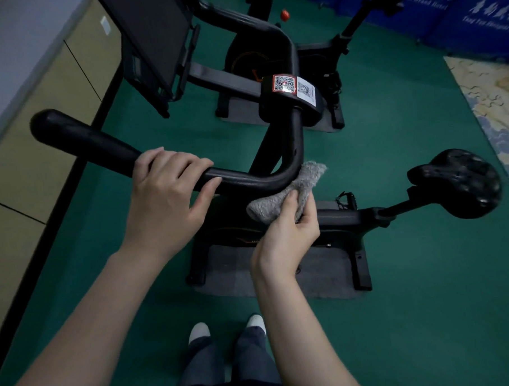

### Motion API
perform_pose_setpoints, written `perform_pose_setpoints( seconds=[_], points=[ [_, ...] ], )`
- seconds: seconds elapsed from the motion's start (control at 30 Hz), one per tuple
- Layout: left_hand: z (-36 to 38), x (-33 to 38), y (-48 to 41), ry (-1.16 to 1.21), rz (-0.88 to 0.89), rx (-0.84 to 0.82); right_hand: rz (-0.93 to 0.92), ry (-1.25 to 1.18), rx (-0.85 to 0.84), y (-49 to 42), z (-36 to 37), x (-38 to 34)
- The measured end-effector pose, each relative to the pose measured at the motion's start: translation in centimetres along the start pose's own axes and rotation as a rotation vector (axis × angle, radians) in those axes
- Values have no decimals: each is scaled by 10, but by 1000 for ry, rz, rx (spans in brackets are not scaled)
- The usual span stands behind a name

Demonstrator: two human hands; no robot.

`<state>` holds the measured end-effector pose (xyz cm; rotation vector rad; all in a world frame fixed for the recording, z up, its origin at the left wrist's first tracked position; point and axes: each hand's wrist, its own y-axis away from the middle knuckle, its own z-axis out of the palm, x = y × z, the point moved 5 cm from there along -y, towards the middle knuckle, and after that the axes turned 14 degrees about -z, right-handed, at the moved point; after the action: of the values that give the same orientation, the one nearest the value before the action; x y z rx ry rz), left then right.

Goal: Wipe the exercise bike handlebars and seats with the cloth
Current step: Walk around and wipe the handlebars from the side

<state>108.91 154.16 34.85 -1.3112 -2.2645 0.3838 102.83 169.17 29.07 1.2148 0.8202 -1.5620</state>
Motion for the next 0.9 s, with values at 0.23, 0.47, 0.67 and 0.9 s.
perform_pose_setpoints(
  seconds=[0.23,0.47,0.67,0.9],
  points=[
    [1,0,1,-12,5,4,162,-98,-175,28,-2,12],
    [0,1,1,-24,9,13,265,-122,-317,19,2,16],
    [1,1,1,-31,9,-4,448,-298,-399,25,7,17],
    [2,16,1,-1,-7,17,517,-364,-471,14,7,22]
  ],
)
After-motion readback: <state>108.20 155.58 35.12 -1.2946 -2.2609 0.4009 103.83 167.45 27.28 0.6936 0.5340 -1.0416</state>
